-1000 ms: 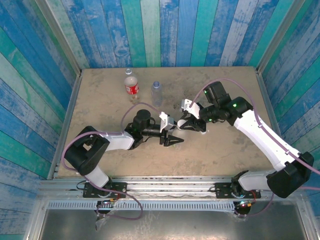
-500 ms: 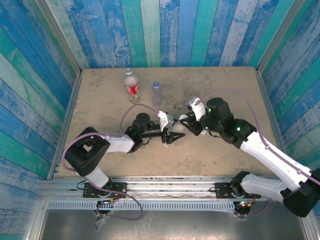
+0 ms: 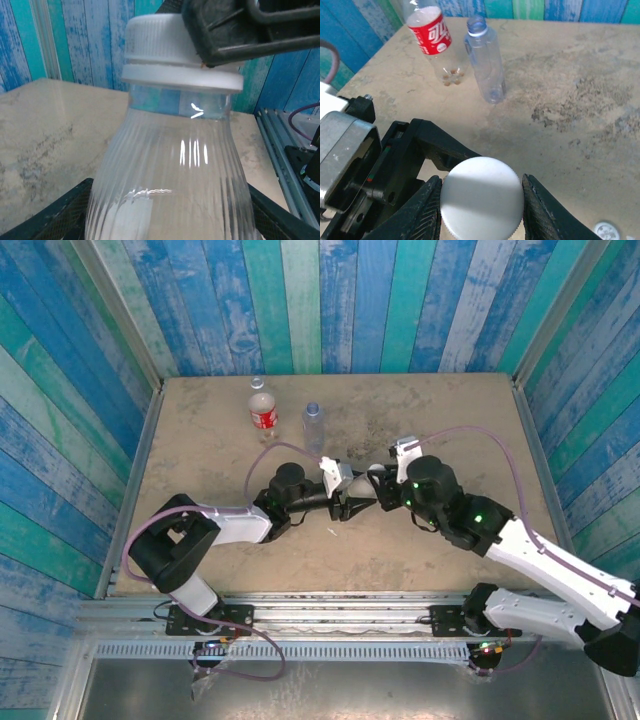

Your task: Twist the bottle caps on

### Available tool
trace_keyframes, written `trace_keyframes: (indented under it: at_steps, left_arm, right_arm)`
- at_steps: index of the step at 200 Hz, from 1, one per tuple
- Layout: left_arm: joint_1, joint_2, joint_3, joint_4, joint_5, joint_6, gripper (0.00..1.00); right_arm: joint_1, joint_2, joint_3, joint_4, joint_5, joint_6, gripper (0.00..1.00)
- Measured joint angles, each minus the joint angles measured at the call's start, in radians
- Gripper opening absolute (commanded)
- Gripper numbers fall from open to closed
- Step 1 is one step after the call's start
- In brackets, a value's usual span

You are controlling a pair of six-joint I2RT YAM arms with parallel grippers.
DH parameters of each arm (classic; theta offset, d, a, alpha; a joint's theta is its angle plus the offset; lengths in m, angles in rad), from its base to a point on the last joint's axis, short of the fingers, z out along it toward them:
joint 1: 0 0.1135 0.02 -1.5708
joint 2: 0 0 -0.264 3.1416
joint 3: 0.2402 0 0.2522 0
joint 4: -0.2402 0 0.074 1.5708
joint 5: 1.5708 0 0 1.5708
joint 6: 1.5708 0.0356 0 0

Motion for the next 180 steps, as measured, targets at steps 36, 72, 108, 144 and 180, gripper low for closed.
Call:
trace_keyframes:
  at_steps: [36,72,108,144,180]
  left_arm:
    - [0.000,0.000,0.011,0.031,0.006,-0.002,0.76]
    - [0.006,0.000,0.028,0.016,0.032,-0.009,0.86]
    - [0.006,0.000,0.030,0.003,0.038,-0.001,0.89]
    - [0.006,-0.001,0.030,-0.023,0.051,0.007,0.94]
    - [0.006,-0.002,0.027,-0.032,0.093,0.006,0.94]
  right_arm:
    - [-0.072,-0.027,0.000,0.018,-0.143,-0.116,0.21]
    - [-0.105,-0.035,-0.008,0.027,-0.280,-0.222,0.21]
    - [-0.137,-0.028,-0.006,0.035,-0.357,-0.273,0.21]
    - [-0.161,0.003,0.006,0.031,-0.421,-0.319,0.21]
    - [-0.208,0.034,0.031,0.016,-0.527,-0.410,0.21]
